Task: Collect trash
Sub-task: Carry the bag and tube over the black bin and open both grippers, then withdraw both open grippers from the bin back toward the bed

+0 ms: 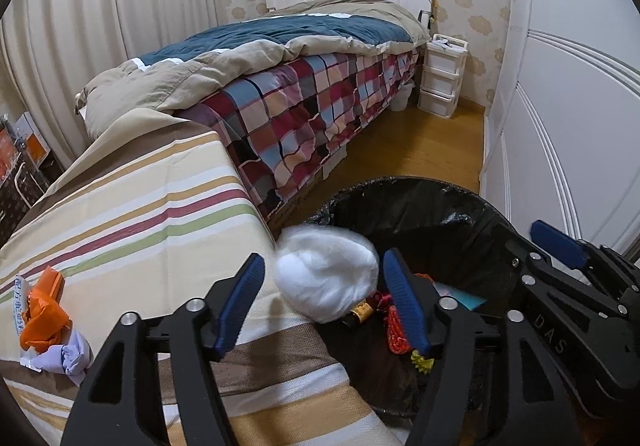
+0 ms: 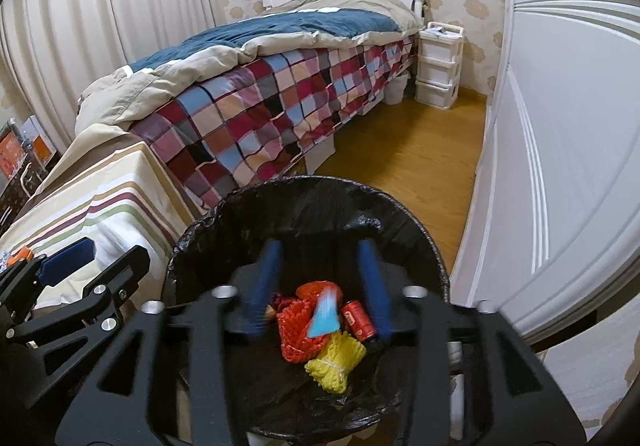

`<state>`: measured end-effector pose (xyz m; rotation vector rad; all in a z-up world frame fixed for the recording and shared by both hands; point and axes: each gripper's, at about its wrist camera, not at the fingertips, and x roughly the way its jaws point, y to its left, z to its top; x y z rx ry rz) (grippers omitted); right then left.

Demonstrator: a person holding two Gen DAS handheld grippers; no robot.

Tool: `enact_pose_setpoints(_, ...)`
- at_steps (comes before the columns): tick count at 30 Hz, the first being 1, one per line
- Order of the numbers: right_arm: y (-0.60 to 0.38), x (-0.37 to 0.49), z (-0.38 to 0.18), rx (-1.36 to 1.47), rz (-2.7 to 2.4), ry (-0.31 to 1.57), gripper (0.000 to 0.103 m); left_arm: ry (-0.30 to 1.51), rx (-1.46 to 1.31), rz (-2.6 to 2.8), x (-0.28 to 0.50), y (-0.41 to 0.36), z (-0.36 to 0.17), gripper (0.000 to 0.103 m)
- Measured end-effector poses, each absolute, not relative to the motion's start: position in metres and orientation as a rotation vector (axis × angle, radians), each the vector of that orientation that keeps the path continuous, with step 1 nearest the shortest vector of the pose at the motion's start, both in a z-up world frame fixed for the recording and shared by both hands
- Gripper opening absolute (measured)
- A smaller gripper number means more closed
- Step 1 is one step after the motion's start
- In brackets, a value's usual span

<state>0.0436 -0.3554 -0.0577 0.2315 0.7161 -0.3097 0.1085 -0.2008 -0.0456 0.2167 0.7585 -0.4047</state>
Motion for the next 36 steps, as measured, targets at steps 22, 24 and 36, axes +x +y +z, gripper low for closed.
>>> enact_pose_setpoints(22,-0.345,0.027,-0.046,0.211,-0.372,0.706,0.079,0.712,0.179,-0.324,0.1,-0.164,-0.026,0.083)
enact_pose_setpoints(24,-0.338,0.027,-0.044,0.201,-0.359,0.708,0.079,0.707,0.175,-0.308,0.098,-0.155,-0.024,0.084)
enact_pose_setpoints(36,-0.266,0.036,-0.032,0.168,-0.199,0.718,0.082,0.672,0.104,-0.146,0.086,-0.056,-0.006,0.086)
